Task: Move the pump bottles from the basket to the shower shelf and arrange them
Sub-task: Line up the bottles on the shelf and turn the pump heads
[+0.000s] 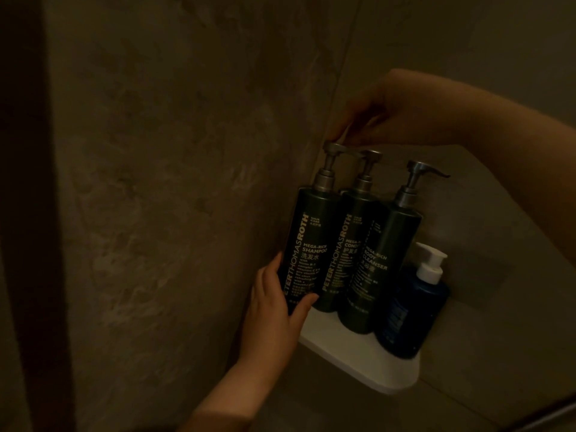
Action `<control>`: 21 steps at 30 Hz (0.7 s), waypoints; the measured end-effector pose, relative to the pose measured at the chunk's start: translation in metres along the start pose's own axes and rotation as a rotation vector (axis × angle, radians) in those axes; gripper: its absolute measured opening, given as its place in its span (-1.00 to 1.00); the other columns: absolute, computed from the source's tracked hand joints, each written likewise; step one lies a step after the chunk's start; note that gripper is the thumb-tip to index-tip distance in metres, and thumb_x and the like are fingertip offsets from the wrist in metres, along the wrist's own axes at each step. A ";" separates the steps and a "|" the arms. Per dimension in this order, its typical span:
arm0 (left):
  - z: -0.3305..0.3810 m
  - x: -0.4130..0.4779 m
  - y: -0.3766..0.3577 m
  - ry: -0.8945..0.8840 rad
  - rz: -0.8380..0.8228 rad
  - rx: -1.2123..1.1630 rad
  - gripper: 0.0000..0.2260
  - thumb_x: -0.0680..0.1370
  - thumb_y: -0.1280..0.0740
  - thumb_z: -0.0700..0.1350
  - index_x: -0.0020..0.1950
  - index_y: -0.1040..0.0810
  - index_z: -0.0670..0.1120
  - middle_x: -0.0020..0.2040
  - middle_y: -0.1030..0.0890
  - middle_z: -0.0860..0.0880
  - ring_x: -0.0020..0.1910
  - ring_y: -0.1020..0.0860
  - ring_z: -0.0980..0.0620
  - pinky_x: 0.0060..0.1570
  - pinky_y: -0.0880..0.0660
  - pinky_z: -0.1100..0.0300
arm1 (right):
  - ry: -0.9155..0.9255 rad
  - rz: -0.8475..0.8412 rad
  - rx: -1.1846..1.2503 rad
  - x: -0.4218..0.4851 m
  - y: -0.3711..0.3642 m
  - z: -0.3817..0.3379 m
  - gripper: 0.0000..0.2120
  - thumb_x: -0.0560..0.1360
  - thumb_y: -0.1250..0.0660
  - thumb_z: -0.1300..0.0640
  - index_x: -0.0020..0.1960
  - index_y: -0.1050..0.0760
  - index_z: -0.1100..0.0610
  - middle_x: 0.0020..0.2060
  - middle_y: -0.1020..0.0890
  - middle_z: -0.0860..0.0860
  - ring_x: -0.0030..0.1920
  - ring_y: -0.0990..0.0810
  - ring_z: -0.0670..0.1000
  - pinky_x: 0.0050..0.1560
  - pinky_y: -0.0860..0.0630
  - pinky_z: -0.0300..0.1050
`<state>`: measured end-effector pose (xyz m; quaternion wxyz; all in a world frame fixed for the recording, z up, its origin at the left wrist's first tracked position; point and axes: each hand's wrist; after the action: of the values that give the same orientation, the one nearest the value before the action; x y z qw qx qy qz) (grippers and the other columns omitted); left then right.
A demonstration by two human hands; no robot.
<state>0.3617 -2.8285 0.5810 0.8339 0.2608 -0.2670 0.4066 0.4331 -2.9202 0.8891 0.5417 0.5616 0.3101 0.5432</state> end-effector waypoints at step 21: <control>0.004 0.000 -0.016 0.032 0.175 0.200 -0.31 0.37 -0.52 -0.05 0.36 -0.29 -0.27 0.20 -0.42 -0.18 0.20 -0.38 -0.03 0.16 -0.35 0.13 | 0.023 0.111 -0.030 0.000 -0.016 -0.005 -0.77 0.42 -0.43 0.06 0.07 -0.64 -0.01 -0.21 -0.50 -0.20 -0.20 -0.50 -0.22 -0.16 -0.37 -0.39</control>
<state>0.3735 -2.8397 0.5808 0.7694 0.3116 -0.2336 0.5064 0.4316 -2.9155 0.8734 0.5156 0.5635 0.2763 0.5834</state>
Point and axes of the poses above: each hand's wrist, its own x-axis towards the middle knuckle, its own y-axis out of the back of the hand, z = x × y
